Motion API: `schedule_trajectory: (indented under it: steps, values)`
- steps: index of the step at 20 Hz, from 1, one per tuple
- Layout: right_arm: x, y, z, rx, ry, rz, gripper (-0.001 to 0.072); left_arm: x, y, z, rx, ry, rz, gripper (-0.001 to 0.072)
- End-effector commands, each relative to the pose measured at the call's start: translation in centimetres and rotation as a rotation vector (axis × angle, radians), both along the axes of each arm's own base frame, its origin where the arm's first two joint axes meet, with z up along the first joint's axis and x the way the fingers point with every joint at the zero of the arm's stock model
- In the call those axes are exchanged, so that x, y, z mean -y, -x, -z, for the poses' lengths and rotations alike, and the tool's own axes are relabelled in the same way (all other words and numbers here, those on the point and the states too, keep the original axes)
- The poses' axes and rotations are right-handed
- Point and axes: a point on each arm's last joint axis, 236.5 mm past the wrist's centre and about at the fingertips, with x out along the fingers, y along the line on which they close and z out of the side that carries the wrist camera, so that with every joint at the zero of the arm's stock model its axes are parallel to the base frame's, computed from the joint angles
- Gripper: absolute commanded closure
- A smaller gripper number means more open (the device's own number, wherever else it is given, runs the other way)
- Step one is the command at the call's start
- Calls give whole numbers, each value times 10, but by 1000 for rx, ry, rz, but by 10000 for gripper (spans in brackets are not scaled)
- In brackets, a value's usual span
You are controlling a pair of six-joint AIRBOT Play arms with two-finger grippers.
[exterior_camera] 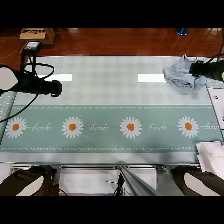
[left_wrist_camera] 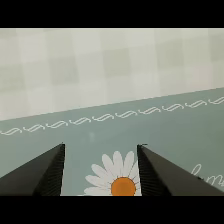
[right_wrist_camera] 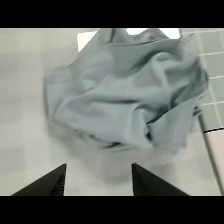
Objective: Fold the shirts.
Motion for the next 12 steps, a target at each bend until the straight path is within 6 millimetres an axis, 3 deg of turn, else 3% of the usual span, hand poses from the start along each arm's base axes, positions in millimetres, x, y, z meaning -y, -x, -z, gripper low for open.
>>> schedule_trajectory:
  steps: [1,3,6,9,12]
  values:
    - [76,-27,25,70,-89,219,223,1,-1,-1,6,1,1,153]
    - [93,-37,63,37,-241,302,223,1,-1,-1,5,1,1,153]
    - [90,-61,108,6,-375,307,222,0,2,1,-9,1,1,153]
    - [87,-79,140,9,-432,315,222,0,6,3,-27,-3,1,154]
    - [89,-85,169,-2,-439,326,222,-3,16,7,-73,-14,0,154]
